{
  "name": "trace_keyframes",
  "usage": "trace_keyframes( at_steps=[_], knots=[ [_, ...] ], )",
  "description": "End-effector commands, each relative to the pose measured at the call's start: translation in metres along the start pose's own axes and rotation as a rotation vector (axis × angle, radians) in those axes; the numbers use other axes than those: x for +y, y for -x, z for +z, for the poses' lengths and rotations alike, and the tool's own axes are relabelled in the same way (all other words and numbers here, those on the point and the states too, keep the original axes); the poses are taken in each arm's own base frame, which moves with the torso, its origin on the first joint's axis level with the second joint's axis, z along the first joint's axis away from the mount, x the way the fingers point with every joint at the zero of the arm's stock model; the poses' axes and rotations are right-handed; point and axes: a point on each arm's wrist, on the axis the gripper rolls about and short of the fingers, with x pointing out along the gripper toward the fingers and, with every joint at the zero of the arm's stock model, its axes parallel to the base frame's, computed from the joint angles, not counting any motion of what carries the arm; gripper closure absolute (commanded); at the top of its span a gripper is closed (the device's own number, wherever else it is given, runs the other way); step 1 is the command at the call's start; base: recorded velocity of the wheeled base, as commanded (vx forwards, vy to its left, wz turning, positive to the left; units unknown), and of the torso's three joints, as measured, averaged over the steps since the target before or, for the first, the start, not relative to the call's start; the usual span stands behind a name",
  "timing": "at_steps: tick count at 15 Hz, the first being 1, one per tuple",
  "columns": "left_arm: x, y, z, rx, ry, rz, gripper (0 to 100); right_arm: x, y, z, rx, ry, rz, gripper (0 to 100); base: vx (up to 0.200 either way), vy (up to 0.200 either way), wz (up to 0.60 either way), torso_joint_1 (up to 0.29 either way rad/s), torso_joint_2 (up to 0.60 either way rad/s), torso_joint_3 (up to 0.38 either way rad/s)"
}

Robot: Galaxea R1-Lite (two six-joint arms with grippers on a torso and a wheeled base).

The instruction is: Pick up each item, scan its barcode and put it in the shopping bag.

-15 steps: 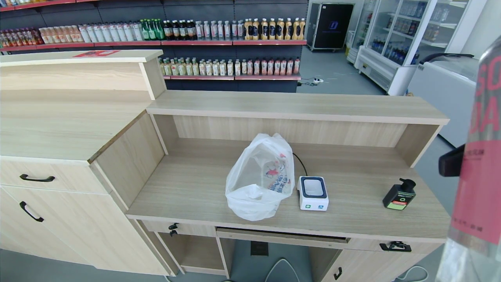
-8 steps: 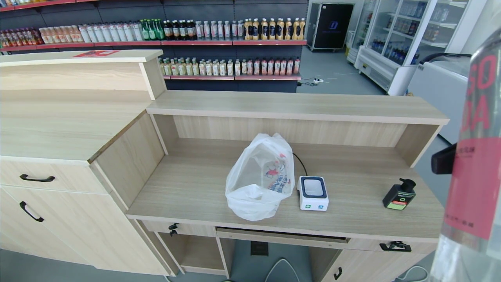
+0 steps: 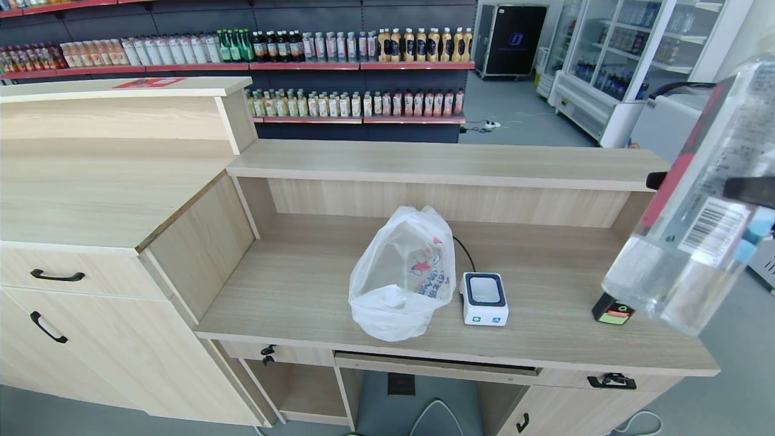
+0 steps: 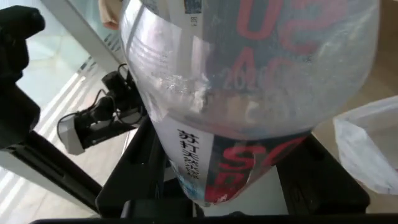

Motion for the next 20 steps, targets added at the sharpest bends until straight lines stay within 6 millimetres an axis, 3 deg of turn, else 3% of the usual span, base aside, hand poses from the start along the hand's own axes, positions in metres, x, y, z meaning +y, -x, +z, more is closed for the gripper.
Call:
trace_keyframes(
  at_steps=[1, 4, 7, 10, 12, 13, 15, 17, 20],
  knots=[
    [0.0, 0.0, 0.0, 0.0, 0.0, 0.002, 0, -0.025, 0.053, -0.002, -0.058, -0.006, -0.258, 100, 0.0, 0.0, 0.0, 0.0, 0.0, 0.0],
    [0.0, 0.0, 0.0, 0.0, 0.0, 0.002, 0, -0.023, 0.08, -0.006, -0.092, -0.024, -0.384, 100, 0.0, 0.0, 0.0, 0.0, 0.0, 0.0],
    [0.0, 0.0, 0.0, 0.0, 0.0, 0.002, 0, -0.023, 0.081, -0.006, -0.127, -0.044, -0.463, 100, 0.0, 0.0, 0.0, 0.0, 0.0, 0.0],
    [0.0, 0.0, 0.0, 0.0, 0.0, 0.002, 0, -0.046, 0.076, -0.005, -0.167, -0.08, -0.629, 100, 0.0, 0.0, 0.0, 0.0, 0.0, 0.0],
    [0.0, 0.0, 0.0, 0.0, 0.0, 0.002, 0, -0.061, 0.077, -0.014, -0.141, -0.068, -0.882, 100, 0.0, 0.0, 0.0, 0.0, 0.0, 0.0],
    [0.0, 0.0, 0.0, 0.0, 0.0, 0.002, 0, -0.069, 0.08, -0.021, -0.124, -0.088, -1.053, 100, 0.0, 0.0, 0.0, 0.0, 0.0, 0.0],
    [0.0, 0.0, 0.0, 0.0, 0.0, 0.002, 0, -0.073, 0.082, -0.03, -0.045, -0.069, -1.169, 100, 0.0, 0.0, 0.0, 0.0, 0.0, 0.0],
    [0.0, 0.0, 0.0, 0.0, 0.0, 0.002, 0, -0.077, 0.088, -0.038, 0.196, 0.061, -1.34, 100, 0.0, 0.0, 0.0, 0.0, 0.0, 0.0],
    [0.0, 0.0, 0.0, 0.0, 0.0, 0.002, 0, -0.08, 0.084, -0.036, 0.261, 0.141, -1.361, 100, 0.0, 0.0, 0.0, 0.0, 0.0, 0.0]
  ],
)
